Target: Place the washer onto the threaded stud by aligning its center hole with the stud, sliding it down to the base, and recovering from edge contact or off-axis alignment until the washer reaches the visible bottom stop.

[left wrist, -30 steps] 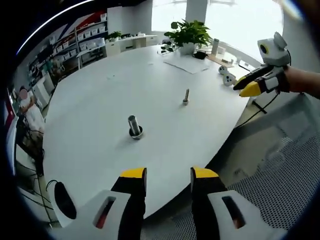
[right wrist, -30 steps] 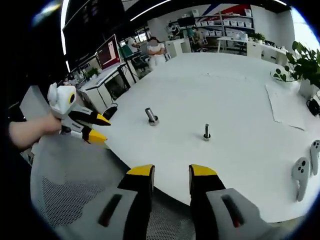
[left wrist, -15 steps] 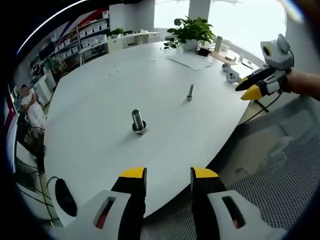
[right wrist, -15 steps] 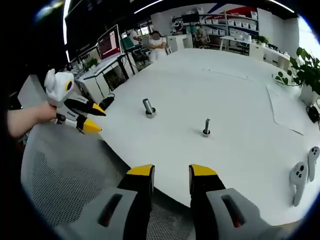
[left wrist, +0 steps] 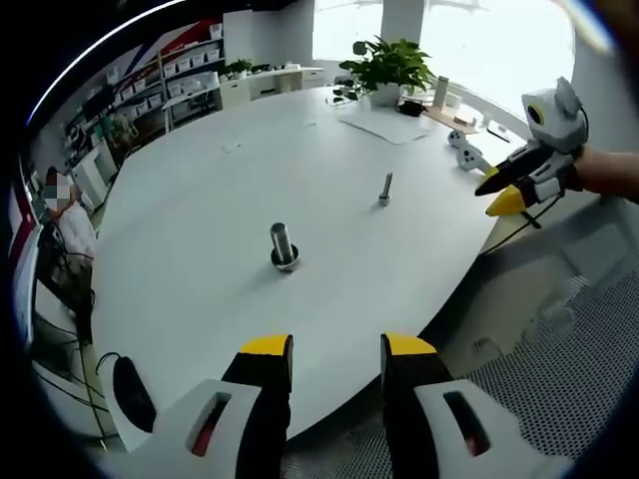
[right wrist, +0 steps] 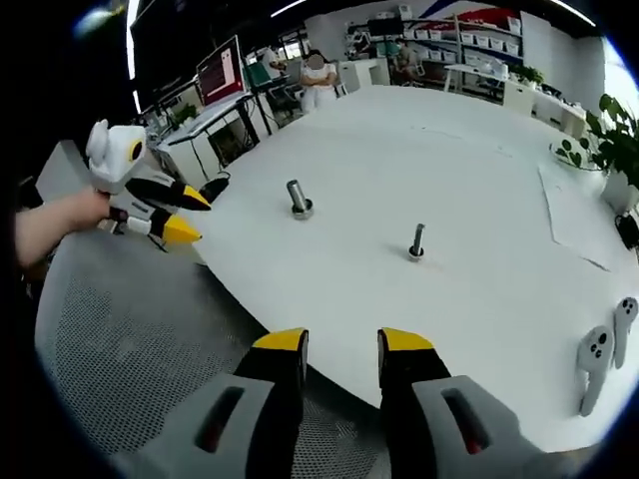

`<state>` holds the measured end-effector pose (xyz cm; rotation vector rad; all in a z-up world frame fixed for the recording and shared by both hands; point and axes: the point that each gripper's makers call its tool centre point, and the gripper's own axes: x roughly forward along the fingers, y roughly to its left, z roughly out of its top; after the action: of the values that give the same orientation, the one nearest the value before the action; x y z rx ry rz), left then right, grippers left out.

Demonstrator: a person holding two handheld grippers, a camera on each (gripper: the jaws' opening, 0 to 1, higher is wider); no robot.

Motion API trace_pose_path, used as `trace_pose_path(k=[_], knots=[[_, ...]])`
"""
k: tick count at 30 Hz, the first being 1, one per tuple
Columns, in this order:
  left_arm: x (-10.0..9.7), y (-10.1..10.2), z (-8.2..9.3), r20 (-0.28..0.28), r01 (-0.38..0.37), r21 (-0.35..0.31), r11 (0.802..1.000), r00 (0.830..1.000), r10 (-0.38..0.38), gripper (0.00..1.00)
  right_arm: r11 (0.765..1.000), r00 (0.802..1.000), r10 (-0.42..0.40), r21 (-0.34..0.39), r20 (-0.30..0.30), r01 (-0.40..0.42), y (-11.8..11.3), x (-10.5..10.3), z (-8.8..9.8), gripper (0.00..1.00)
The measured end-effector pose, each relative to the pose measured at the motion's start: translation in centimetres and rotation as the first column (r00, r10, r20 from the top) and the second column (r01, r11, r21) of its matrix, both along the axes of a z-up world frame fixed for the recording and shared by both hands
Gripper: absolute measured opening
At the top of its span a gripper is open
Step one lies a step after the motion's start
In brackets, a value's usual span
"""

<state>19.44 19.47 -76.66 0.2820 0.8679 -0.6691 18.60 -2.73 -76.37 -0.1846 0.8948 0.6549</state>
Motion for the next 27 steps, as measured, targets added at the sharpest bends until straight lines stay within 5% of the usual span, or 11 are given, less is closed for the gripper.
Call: trace_pose_path(k=[13, 27], knots=[[0.2, 0.2, 0.0, 0.013, -0.006, 0.009, 1.000, 1.000, 0.006, 0.34, 0.994, 0.999, -0.034, 0.104, -0.028, 0.037, 0.7, 0.0, 0.4, 0.30], [0.0, 0.1, -0.1, 0.022, 0.024, 0.043, 0.999, 0.999, -0.025, 0.33, 0.994, 1.000, 0.011, 0.107, -0.010, -0.010, 1.4, -0.2, 0.7, 0.30]])
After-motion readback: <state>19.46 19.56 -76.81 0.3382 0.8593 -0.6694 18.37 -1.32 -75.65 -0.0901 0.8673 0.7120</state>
